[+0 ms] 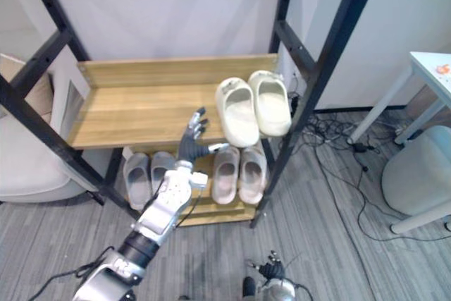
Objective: Organize the slippers on the shoe rack
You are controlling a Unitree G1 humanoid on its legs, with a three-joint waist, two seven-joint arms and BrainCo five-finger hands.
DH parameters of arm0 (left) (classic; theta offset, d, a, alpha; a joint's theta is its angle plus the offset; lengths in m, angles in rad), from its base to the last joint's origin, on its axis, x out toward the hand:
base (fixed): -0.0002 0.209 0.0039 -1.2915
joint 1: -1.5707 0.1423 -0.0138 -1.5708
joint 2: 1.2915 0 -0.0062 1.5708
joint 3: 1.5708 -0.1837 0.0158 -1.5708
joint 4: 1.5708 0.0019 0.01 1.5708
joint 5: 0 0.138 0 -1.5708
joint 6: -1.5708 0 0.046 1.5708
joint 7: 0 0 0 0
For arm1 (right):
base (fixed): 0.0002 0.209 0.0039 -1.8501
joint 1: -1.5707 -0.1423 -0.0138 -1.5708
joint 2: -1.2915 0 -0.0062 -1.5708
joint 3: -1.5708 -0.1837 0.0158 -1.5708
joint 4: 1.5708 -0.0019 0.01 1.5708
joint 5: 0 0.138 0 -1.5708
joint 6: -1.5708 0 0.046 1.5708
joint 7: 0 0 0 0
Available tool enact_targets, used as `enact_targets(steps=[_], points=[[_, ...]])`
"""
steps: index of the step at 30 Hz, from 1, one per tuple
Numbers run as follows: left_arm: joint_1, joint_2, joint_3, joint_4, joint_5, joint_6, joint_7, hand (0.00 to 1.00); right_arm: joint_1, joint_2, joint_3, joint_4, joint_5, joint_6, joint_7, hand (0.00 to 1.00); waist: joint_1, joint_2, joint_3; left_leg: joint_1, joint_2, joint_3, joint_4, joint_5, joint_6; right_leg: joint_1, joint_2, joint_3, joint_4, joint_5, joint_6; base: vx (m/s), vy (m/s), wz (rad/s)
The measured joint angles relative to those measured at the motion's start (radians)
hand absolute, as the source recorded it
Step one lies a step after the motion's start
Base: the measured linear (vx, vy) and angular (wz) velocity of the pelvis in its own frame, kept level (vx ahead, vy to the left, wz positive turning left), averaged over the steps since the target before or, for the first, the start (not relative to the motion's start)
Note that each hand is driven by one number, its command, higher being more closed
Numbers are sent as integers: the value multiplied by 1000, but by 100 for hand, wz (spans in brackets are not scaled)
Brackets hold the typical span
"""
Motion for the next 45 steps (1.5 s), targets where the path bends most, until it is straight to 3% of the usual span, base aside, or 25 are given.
enact_targets(steps=[4,14,27,39,45], points=[[-38,0,-1,36,1,-1,1,0,-1,-1,0,0,0,0,-4,0,-3,-10,5,-14,1,1,6,-7,-9,-16,0,-1,0,-1,-1,-52,-17,-1],[-118,-4,-37,108,7,0,5,0,-1,0,-1,1,0,1,-9,0,-24,-8,7,-15,2,6,9,-10,-7,-18,3,4,0,-3,-4,0,-6,-1],[-249,-8,18,216,-3,10,88,0,-3,-1,-7,-4,-2,1,-10,0,-28,6,24,-28,1,45,9,-16,-6,-49,4,40,0,0,-2,-1,-12,-8],[-289,-1,71,217,-2,25,108,0,6,1,-39,-29,-4,1,-9,0,-27,12,48,-27,1,51,9,-19,-7,-49,4,46,0,0,-2,1,-7,-2],[-257,7,78,107,-2,46,77,0,-4,0,-36,-43,-4,1,-8,0,-28,21,55,-28,-3,31,12,-18,-5,-38,3,26,0,0,-2,-13,-25,8]])
